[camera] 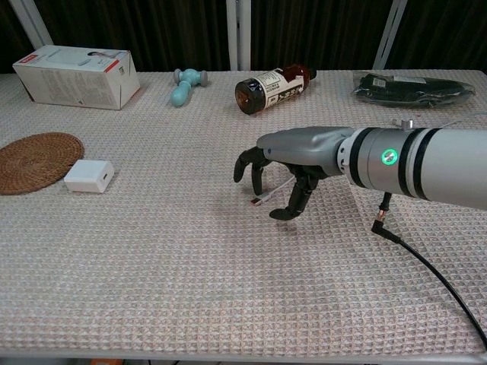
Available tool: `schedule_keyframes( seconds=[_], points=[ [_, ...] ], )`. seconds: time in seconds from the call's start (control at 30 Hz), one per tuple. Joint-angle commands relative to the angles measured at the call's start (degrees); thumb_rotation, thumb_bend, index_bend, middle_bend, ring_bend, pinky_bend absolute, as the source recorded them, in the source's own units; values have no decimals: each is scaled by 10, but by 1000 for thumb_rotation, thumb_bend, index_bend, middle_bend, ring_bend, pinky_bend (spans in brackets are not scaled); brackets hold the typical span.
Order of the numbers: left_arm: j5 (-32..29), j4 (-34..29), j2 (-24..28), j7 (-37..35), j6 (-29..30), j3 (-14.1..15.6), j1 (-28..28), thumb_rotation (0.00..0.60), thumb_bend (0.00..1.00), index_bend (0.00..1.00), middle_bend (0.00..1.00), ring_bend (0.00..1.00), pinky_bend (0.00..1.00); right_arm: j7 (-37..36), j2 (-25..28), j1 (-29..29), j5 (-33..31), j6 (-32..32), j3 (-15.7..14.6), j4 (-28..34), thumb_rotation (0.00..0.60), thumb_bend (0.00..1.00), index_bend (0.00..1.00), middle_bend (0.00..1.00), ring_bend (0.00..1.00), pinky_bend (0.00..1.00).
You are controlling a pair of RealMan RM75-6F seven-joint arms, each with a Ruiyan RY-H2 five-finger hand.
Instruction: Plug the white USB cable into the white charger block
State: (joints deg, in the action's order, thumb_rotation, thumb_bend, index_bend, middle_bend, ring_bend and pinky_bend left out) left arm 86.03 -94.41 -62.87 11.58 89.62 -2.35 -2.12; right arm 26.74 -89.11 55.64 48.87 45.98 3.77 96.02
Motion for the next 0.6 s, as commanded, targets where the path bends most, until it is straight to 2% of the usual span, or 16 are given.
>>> schedule_keyframes(
  seconds=[0.03,0.17,0.27,0.33,0.6],
  points=[
    [0,1,0,-1,1,0,1,600,120,207,159,0,0,-4,27,-23,40,33,-17,30,600,248,218,315,118,103],
    [3,0,0,-1,2,-1,0,600,120,207,158,0,0,4,37,-32,78,62,-15,25,600,260,243,327,118,102],
    [5,-2,1,1,2,-1,-1,600,120,207,158,0,0,30,33,-27,104,70,-17,5,600,273,363,337,119,102],
    [6,-4,2,2,2,-1,-1,600,120,207,158,0,0,45,28,-21,113,68,-19,-7,600,279,402,348,119,102],
    [2,-8,4,4,2,1,3,600,120,207,158,0,0,61,9,0,136,22,-25,-51,600,311,412,363,120,102]
  ],
)
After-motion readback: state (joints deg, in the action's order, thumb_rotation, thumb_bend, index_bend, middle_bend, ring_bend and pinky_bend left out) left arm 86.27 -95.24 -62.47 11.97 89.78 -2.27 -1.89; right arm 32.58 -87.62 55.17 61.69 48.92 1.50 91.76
